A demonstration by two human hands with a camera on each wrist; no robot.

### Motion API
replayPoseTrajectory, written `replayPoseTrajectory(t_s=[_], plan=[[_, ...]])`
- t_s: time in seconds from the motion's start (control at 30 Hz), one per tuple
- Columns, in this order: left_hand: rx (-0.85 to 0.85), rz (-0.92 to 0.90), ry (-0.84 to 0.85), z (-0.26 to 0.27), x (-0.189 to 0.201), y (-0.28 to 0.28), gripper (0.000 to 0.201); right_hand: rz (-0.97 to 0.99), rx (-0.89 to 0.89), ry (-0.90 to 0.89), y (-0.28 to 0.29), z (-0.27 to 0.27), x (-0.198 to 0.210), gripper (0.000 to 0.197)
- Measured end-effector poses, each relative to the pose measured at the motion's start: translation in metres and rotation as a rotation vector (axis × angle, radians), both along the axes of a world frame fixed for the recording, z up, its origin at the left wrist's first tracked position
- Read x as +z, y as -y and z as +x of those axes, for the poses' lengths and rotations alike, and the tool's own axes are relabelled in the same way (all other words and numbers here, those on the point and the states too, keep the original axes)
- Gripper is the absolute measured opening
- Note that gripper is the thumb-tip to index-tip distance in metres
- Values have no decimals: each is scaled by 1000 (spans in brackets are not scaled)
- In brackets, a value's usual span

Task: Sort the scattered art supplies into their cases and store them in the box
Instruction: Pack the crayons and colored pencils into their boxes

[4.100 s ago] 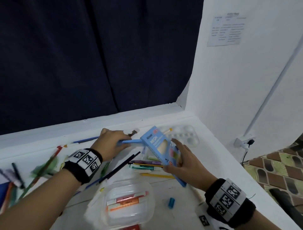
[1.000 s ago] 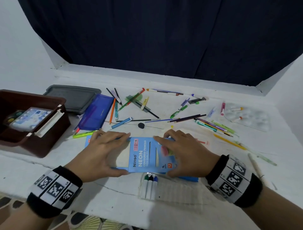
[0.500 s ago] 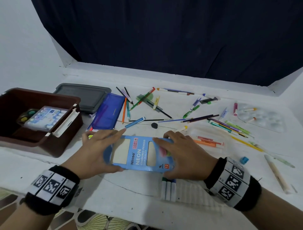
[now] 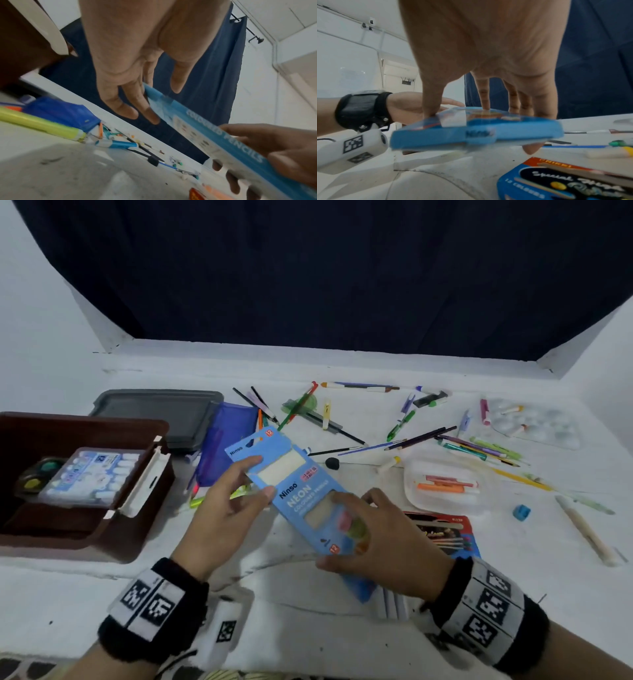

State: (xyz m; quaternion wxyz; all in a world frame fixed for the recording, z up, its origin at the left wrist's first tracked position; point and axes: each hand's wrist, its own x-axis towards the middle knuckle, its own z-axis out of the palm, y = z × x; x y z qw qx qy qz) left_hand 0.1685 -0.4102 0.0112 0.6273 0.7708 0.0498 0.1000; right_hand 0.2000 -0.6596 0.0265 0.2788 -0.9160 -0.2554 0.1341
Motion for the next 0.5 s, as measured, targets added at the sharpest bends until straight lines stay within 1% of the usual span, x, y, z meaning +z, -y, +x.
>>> replayPoseTrajectory(t_s=[0.07, 0.17, 0.2, 0.23, 0.3, 0.37, 0.43, 0.5], plan=[[-30, -5, 16, 11, 1, 0, 40, 5, 2, -28, -8, -3, -2, 79], [-103, 13, -36, 30, -4, -11, 38, -7, 62, -66, -16, -3, -8, 54], [-144, 48, -75, 35, -6, -14, 36, -15, 97, -84, -17, -3, -9, 51], [-192, 103, -118, 40, -8, -15, 35, -28, 131, -96, -18, -3, -10, 49], [-291, 213, -190, 47, -17, -15, 31, -127, 195, -87, -20, -4, -12, 42], [-359, 399, -234, 52, -27, -14, 27, -250, 244, -35, -21, -5, -17, 33], [-365, 609, -253, 55, -32, -14, 28, -289, 261, -41, -22, -6, -23, 28], [-359, 722, -260, 55, -31, -13, 34, -292, 269, -42, -21, -6, -25, 28]])
